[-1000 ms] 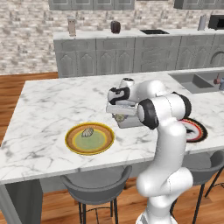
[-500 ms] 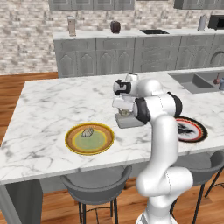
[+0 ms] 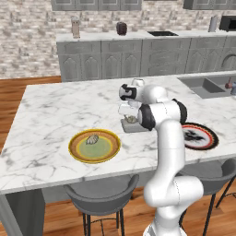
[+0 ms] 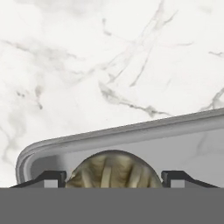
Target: Place two dumplings into each of the tupperware containers and then place the containers in the fridge.
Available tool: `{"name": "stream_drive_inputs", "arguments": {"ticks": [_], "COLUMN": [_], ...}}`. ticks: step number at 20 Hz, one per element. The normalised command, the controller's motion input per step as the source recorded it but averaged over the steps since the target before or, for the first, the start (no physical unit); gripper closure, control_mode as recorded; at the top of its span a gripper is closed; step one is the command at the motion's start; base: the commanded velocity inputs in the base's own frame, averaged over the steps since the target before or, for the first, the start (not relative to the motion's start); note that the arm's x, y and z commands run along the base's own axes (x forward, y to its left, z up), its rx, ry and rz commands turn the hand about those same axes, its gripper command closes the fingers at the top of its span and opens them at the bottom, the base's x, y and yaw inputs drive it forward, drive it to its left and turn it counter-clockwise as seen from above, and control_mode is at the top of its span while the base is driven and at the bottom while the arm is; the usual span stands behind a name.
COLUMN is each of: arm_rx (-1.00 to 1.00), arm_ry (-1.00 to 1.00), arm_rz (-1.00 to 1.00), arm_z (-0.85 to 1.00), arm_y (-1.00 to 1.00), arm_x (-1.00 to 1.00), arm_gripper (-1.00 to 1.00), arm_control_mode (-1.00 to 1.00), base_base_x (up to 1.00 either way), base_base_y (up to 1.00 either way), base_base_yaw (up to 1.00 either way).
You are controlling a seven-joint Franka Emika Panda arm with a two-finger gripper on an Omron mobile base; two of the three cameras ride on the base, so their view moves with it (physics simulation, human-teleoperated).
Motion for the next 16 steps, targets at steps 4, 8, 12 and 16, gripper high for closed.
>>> {"name": "stream_drive_inputs", "arguments": {"ticks": [4,8,12,16], "arm_rx": [0.00,0.00,0.00,0.00], "arm_ry": [0.00,0.00,0.00,0.00], "arm_rz": [0.00,0.00,0.00,0.00], "arm_z": [0.00,0.00,0.00,0.00], "arm_y": [0.00,0.00,0.00,0.00], "arm_x": [-0.03,-0.24,-0.40,-0.31], "arm_gripper": [1.00,1.00,1.00,1.00], "arm_control_mode": [-1.00,-1.00,-1.00,-1.00], "base_base_x": [0.00,0.00,0.00,0.00], "base_base_y": [0.00,0.00,0.00,0.00], "base_base_yaw": [0.00,0.00,0.00,0.00]}}
